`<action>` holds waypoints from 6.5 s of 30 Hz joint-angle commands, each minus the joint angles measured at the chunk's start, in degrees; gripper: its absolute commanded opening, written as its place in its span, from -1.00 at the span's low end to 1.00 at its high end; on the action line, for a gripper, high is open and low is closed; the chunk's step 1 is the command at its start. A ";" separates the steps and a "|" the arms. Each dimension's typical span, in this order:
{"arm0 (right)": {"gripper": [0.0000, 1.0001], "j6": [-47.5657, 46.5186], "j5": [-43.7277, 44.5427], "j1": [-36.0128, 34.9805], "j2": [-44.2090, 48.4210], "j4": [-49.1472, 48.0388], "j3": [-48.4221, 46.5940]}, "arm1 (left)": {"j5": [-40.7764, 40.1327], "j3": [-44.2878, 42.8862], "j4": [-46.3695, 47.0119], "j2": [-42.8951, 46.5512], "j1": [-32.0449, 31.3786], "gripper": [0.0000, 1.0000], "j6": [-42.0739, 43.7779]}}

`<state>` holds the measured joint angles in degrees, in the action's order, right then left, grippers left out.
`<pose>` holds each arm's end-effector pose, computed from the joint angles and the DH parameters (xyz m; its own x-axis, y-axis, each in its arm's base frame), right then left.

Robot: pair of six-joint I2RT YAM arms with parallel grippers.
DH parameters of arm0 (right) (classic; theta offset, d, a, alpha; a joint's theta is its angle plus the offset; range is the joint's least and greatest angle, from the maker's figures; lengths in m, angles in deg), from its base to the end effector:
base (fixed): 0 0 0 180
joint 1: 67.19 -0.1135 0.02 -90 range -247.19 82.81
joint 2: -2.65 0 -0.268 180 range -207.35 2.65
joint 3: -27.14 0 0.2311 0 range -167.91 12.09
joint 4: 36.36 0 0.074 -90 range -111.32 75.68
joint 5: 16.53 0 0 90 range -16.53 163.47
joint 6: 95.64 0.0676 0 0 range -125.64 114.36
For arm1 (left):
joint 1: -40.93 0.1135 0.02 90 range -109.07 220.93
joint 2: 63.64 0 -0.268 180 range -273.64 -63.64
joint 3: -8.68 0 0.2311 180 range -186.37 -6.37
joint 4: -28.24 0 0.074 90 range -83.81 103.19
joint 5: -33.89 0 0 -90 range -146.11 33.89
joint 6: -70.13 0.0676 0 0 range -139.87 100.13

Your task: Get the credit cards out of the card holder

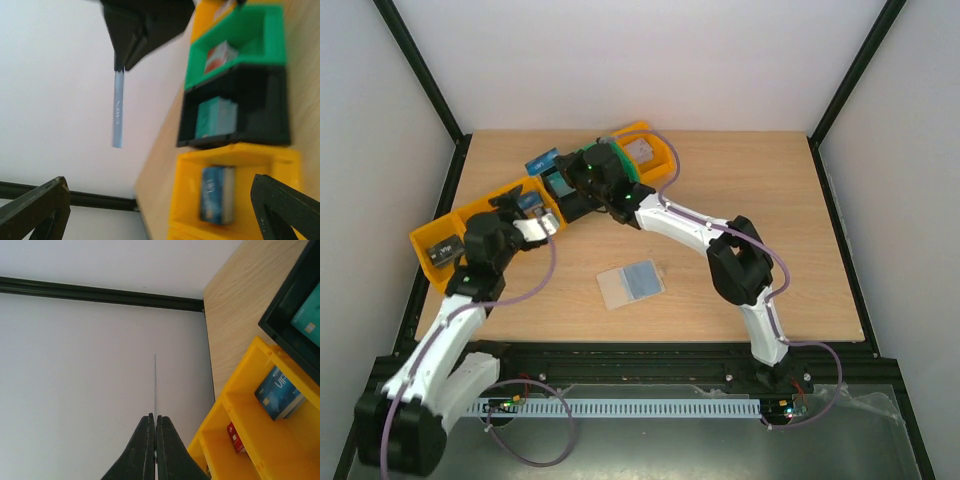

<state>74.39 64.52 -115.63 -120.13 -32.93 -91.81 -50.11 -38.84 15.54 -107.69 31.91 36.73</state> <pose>0.3473 0.4075 0.3056 -0.8433 0.5153 -0.1524 -0.0631 0.1866 0.9804 0.1939 -0.0379 0.2912 0.1280 0.8203 -0.5574 0.2742 0.5108 0.8148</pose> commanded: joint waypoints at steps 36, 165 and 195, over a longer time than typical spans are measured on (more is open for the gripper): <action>-0.97 7.34 -4.00 -1.94 6.84 -7.99 5.45 | -18.37 -2.68 53.18 -32.91 -6.37 -0.91 36.68; 0.71 -43.94 8.14 -3.26 33.99 43.47 44.52 | 6.68 -1.66 -22.42 -12.70 -1.66 0.98 -91.29; -0.05 -39.07 -1.65 -4.43 20.51 30.62 44.80 | 18.20 3.66 4.25 -35.68 -15.21 0.96 -97.38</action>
<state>34.06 67.78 -119.90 -98.45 1.49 -46.65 -34.22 -35.84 15.26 -142.20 17.46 -59.60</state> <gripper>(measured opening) 0.482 0.980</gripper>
